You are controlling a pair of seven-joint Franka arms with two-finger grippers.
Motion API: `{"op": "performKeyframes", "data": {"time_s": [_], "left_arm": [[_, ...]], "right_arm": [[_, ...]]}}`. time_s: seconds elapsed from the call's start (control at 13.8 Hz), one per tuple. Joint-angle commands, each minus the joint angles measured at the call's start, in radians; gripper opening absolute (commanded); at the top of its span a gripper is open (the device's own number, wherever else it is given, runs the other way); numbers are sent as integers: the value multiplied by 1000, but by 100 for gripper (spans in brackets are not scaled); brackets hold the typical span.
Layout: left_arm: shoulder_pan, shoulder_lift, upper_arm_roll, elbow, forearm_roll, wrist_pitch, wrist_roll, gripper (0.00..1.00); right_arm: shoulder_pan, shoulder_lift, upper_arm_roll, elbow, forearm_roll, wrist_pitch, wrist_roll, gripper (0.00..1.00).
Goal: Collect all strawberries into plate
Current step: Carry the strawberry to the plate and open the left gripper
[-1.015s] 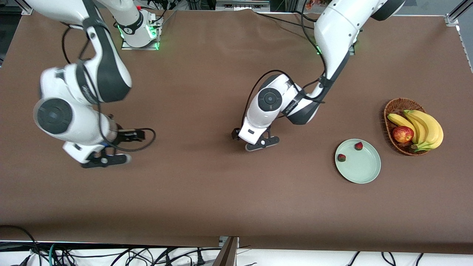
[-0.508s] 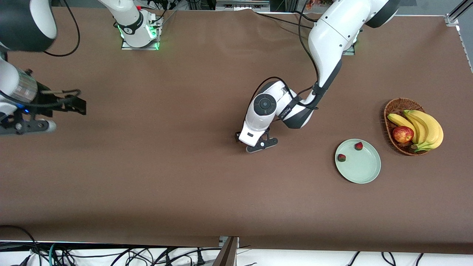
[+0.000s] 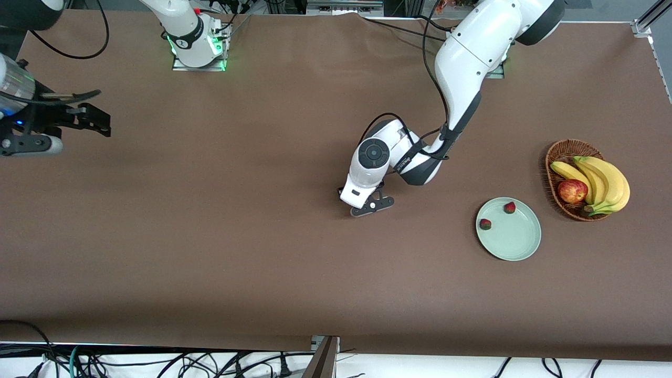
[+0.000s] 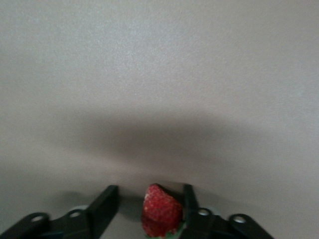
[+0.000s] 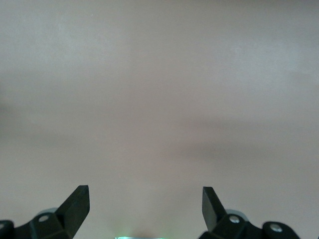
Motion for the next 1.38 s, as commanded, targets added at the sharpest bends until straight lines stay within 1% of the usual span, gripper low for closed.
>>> {"op": "performKeyframes", "data": {"time_s": [0.0,0.15,0.22,0.29,0.44,0.58,0.73,0.87,0.94,1.16,1.31], "left_arm": [[-3,-1,0,0,20,4,-2,30],[-6,-4,-9,7,13,4,-2,27],[-6,-6,-10,7,12,3,-2,18],[-6,-6,-10,7,12,-2,-2,17],[5,-22,-10,11,12,-21,-2,17],[37,-70,-10,37,10,-145,54,17],[70,-96,-10,101,7,-335,198,17],[119,-130,-4,128,19,-469,364,17],[156,-156,-3,126,21,-504,457,17],[273,-187,2,117,24,-600,781,19],[349,-196,4,111,24,-606,954,19]], "right_arm": [[-36,-59,9,-42,11,-6,-9,100],[-43,-65,7,-52,34,-8,-10,100],[-45,-66,-9,-56,44,-19,-10,100],[-43,-64,-20,-57,55,-26,-10,100],[-43,-58,-20,-59,60,-33,-10,100],[-42,-55,-20,-57,60,-33,-10,100],[-42,-46,-19,-56,60,-37,-10,100],[-42,-43,-20,-43,61,-49,-10,100],[-42,-36,-20,-42,63,-50,-10,100],[-42,-33,-20,-42,74,-50,-9,100],[-42,-32,-20,-42,72,-43,-4,100]]}}
